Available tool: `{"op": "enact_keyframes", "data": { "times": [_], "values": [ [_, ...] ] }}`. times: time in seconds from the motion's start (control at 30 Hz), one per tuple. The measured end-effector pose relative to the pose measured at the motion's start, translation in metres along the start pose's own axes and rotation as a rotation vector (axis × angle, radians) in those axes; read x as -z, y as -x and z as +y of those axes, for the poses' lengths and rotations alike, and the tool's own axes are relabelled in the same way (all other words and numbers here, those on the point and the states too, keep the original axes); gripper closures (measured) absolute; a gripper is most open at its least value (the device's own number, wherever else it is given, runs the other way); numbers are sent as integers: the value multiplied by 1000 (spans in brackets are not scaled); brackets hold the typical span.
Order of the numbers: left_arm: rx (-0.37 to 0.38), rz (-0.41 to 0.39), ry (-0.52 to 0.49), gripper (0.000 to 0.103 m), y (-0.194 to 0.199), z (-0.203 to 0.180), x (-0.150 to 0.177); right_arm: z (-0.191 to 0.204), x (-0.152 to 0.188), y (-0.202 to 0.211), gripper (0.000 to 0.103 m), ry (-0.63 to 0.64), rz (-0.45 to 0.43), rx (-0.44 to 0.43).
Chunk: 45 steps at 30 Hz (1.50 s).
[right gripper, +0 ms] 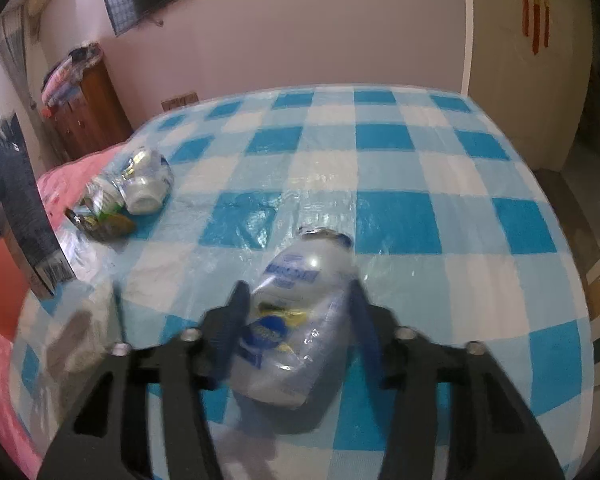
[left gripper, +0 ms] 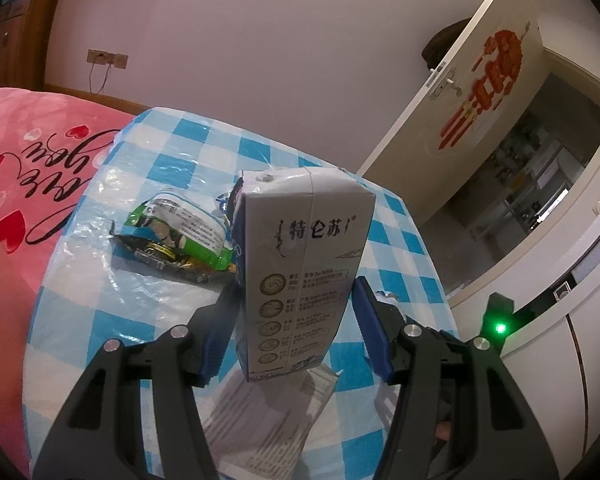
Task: Collect trash
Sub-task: 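Grasp the MAGICDAY yogurt bottle with the right tool while the left tool holds the carton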
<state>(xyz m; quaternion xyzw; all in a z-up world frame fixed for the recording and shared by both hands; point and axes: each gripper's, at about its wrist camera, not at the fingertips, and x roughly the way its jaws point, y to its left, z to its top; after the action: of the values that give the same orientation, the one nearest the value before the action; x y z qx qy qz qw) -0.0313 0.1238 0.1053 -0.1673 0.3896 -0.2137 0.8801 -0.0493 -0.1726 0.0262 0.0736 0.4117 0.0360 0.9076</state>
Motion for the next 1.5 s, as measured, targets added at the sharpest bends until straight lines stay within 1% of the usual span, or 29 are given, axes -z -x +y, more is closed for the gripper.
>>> {"op": "enact_keyframes", "data": {
  "times": [0.03, 0.13, 0.23, 0.3, 0.37, 0.4, 0.47, 0.53, 0.57, 0.63, 0.77, 0.8, 0.83, 0.87, 1.13, 1.33, 1.5],
  "values": [
    [1, -2, 0, 44, 2, 1, 0, 1, -2, 2, 67, 2, 4, -1],
    [-1, -5, 2, 44, 7, 5, 3, 1, -1, 2, 66, 0, 16, 14],
    [-1, 0, 5, 44, 11, 8, 8, -4, 2, -2, 64, -50, 43, -19],
    [2, 8, 11, 44, 11, 10, 12, -6, 4, -5, 57, -62, 57, -40],
    [2, 14, 18, 44, 11, 13, 15, -5, 7, -5, 43, -60, 49, -33],
    [1, 16, 19, 44, 11, 13, 17, -4, 8, -4, 39, -57, 47, -37],
    [1, 19, 22, 44, 13, 15, 20, 0, 9, -4, 26, -45, 46, -29],
    [2, 19, 25, 44, 14, 17, 22, 5, 9, -6, 20, -28, 50, -8],
    [2, 18, 25, 44, 15, 18, 21, 8, 10, -7, 19, -19, 51, -5],
    [1, 19, 22, 44, 15, 19, 22, 14, 10, -9, 18, 5, 49, 10],
    [0, 22, 22, 44, 16, 20, 25, 28, 11, -15, 19, 80, 55, 68],
    [2, 23, 23, 44, 15, 20, 25, 32, 12, -16, 22, 105, 57, 88],
    [3, 24, 23, 44, 15, 21, 26, 34, 12, -17, 30, 123, 56, 105],
    [2, 25, 24, 44, 15, 21, 26, 36, 12, -16, 32, 141, 53, 104],
    [9, 26, 23, 44, 16, 22, 27, 33, 12, -13, 34, 137, 52, 66],
    [21, 10, 19, 44, 22, 20, 24, 44, 2, 8, 34, 156, 8, 51],
    [34, -19, 9, 44, 35, 16, 17, 58, -14, 30, 34, 163, -25, 6]
  ]
}}
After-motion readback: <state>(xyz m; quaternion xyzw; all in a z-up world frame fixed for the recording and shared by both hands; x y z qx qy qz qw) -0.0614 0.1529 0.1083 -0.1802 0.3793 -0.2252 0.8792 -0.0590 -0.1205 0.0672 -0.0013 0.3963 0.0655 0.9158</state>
